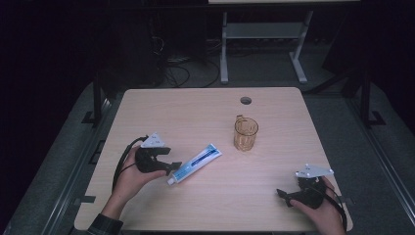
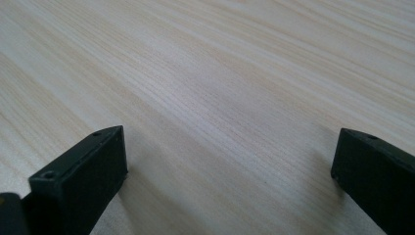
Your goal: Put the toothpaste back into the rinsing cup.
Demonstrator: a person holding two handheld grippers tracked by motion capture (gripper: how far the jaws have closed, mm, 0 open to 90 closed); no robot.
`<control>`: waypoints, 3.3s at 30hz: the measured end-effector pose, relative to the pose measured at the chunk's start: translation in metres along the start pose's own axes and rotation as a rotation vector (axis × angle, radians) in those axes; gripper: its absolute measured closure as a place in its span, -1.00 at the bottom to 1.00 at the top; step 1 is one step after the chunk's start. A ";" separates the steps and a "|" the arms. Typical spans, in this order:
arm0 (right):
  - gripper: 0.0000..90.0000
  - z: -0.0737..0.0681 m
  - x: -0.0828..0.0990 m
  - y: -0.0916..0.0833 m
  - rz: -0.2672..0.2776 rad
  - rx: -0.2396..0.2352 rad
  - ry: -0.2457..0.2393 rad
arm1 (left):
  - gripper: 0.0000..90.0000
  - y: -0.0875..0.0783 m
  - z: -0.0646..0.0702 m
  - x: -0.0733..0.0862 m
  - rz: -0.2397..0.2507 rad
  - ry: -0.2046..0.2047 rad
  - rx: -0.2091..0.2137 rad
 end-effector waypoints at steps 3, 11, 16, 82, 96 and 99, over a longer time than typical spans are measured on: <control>-1.00 0.000 0.000 0.000 0.000 0.000 0.000 | -0.41 0.004 0.001 -0.006 -0.001 0.006 0.004; -1.00 0.000 0.000 0.000 0.000 0.000 0.000 | -0.45 0.012 0.005 -0.018 0.003 0.019 0.012; -1.00 0.000 0.000 0.000 0.000 0.000 0.000 | -0.48 0.020 0.008 -0.024 -0.008 0.026 0.012; -1.00 0.000 0.000 0.000 0.000 0.000 0.000 | -0.29 0.122 0.035 -0.041 -0.243 0.116 -0.021; -1.00 0.000 0.000 0.000 0.000 0.000 0.000 | 0.05 0.119 0.036 -0.042 -0.253 0.107 -0.007; -1.00 0.000 0.000 0.000 0.000 0.000 -0.001 | 0.11 0.118 0.036 -0.042 -0.257 0.102 -0.010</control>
Point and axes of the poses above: each handheld gripper's, and its own axes: y roughly forward along the jaws, x roughly out of its underside, z roughly to its right, the point moved 5 cm from there along y, roughly forward along the jaws, and after that the axes turned 7 degrees about -x, right-handed, at the moved point
